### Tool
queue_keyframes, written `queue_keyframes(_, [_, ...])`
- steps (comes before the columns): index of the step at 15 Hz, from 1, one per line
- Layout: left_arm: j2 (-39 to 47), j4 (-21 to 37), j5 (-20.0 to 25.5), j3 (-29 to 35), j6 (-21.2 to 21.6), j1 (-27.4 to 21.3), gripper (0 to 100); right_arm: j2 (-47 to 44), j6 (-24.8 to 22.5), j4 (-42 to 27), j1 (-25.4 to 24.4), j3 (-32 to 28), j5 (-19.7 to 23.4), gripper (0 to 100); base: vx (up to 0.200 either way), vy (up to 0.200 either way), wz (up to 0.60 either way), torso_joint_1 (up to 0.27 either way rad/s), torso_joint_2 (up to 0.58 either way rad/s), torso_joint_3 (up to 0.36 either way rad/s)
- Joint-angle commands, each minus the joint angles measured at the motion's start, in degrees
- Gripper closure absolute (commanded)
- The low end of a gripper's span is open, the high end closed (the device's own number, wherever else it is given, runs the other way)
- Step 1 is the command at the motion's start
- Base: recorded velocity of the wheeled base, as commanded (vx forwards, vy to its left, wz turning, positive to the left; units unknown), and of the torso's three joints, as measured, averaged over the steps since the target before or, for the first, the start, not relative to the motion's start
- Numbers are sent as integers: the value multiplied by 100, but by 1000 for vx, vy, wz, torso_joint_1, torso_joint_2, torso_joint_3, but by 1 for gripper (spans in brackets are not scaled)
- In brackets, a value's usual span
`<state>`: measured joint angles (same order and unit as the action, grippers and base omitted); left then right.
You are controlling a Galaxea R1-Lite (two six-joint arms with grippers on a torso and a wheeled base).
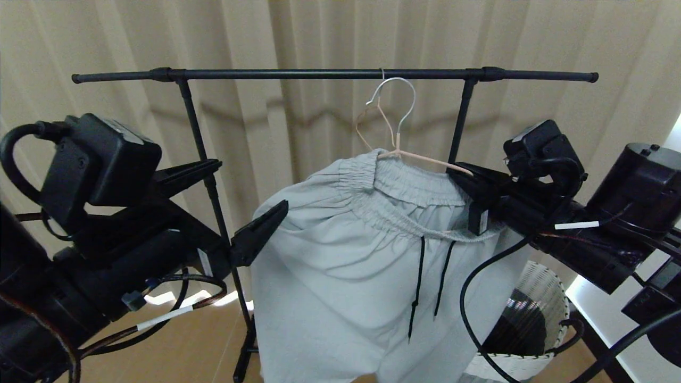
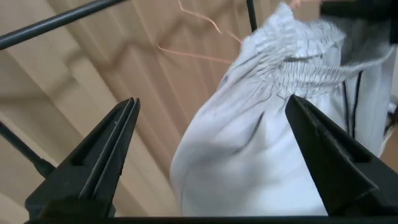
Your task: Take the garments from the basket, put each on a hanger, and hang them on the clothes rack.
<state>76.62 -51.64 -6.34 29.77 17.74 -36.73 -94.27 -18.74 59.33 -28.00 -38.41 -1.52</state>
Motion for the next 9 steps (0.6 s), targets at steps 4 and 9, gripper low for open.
queue_keyframes(4, [-121,-13,388,-903,-25,1010,0,453,169,-1,32,132,21,100,0,0,0,0,0,0])
queue_keyframes(9, [345,-22,1109,-973,-33,1564,0,717,450,-1,-4,115,223,100,0,0,0,0,0,0])
